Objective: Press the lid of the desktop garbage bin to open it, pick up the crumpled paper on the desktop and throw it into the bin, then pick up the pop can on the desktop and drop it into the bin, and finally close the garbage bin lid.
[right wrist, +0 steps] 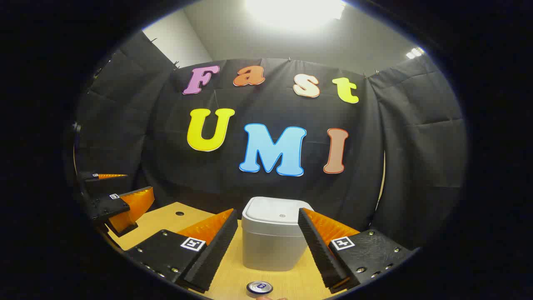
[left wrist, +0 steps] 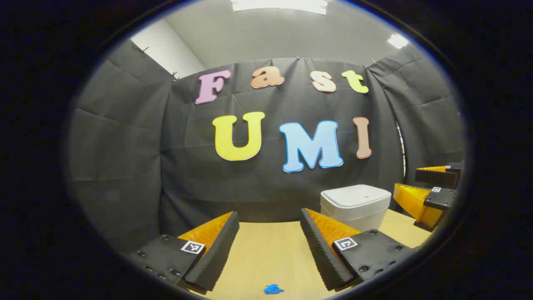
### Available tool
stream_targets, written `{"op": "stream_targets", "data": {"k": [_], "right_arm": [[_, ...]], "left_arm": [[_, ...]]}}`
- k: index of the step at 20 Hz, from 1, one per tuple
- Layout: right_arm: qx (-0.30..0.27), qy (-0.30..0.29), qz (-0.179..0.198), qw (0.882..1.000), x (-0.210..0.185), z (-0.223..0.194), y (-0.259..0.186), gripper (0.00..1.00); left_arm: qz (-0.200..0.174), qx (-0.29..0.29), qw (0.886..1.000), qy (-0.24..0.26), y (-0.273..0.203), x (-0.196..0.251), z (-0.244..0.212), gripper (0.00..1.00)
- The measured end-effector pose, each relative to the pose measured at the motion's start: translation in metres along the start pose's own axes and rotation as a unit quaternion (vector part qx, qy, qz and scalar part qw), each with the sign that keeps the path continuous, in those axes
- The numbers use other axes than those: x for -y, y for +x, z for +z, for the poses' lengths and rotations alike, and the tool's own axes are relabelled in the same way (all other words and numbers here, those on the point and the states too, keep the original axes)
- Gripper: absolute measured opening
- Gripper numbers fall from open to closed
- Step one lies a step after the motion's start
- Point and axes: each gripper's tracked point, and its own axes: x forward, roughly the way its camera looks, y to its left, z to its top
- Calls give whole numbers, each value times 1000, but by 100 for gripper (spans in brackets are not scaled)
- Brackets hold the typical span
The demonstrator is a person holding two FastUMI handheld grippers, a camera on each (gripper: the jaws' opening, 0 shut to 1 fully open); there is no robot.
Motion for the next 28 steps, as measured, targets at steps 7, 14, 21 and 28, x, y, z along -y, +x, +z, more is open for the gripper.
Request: {"op": "stream_targets", "data": {"k": [7,14,21,28], "right_arm": [[-19,1,-11,1000,3,-24,-11,94],[-21,-6,-6,1000,0,-29,-14,94],[-26,-8,-11,1000,3,-34,-1,91],[-33,0,-33,999,21,-39,21,30]], "left_arm": [[-15,16,1000,17,-6,11,-8,97],[-38,14,999,27,-16,13,-15,100],[-30,7,999,18,-12,1,-21,92],[-18,-1,1000,13,-6,-8,-29,92]]}}
